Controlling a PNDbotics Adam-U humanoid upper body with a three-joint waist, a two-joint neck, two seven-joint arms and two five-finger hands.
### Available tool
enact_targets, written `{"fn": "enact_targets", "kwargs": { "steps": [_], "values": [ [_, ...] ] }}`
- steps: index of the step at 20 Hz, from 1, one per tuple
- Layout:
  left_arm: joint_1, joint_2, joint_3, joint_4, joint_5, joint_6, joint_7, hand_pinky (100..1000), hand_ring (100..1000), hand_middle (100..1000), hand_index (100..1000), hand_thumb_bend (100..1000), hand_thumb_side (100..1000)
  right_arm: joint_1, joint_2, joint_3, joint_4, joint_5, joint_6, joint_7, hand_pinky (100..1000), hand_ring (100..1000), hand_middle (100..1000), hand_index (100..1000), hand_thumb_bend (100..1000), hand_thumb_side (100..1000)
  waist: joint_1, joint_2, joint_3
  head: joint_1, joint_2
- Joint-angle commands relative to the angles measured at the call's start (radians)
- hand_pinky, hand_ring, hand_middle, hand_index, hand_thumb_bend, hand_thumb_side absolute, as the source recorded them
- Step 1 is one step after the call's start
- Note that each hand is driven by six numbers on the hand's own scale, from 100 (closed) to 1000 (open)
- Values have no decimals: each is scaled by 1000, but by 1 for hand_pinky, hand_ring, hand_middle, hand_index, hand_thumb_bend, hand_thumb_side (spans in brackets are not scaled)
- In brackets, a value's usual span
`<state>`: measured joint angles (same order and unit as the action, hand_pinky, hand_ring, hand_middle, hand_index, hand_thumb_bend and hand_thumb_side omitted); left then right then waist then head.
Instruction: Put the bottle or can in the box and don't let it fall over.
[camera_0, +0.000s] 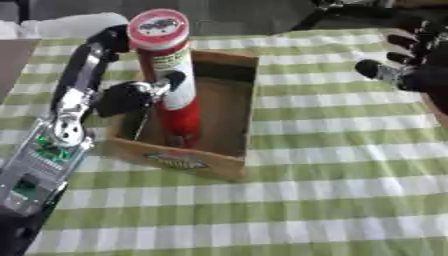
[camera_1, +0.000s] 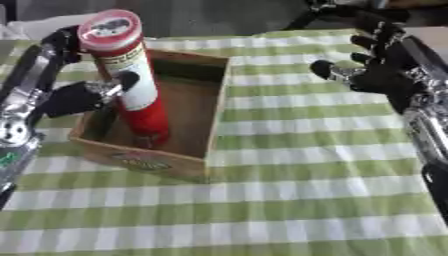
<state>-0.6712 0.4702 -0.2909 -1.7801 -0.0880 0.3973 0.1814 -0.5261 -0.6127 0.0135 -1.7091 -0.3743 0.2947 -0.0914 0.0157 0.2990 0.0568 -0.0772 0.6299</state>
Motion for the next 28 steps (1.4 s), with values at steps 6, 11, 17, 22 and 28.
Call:
{"fn": "enact_targets", "kwargs": {
  "steps": [6, 11, 17, 22, 28],
  "values": [
    [76, 85, 132, -211, 84, 27, 69, 900, 850, 760, 890, 541, 421, -5, -41, -18, -13, -4, -5, -9, 962, 1000, 990, 964, 662, 100, -9, -30, 10, 10, 0],
    [142, 102, 181, -219, 131, 10, 125, 886, 852, 771, 910, 496, 418, -4, -43, -24, -10, -7, -5, -15, 962, 1000, 990, 966, 665, 100, -17, -26, 18, 6, -3],
    [209, 108, 234, -220, 196, 1, 215, 879, 849, 768, 902, 511, 381, -5, -44, -29, -11, -9, -8, -21, 962, 1000, 991, 966, 663, 100, -26, -26, 19, 3, -5],
    [238, 97, 250, -211, 208, -13, 267, 908, 849, 766, 892, 484, 300, -5, -46, -35, -15, -7, -11, -25, 963, 1000, 993, 967, 657, 100, -28, -24, 27, 1, -9],
    [322, 65, 283, -220, 278, -82, 334, 890, 843, 760, 870, 430, 250, -2, -45, -38, -21, 4, -6, -27, 964, 1000, 995, 968, 647, 100, -23, -19, 27, 11, -10]
  ]
}}
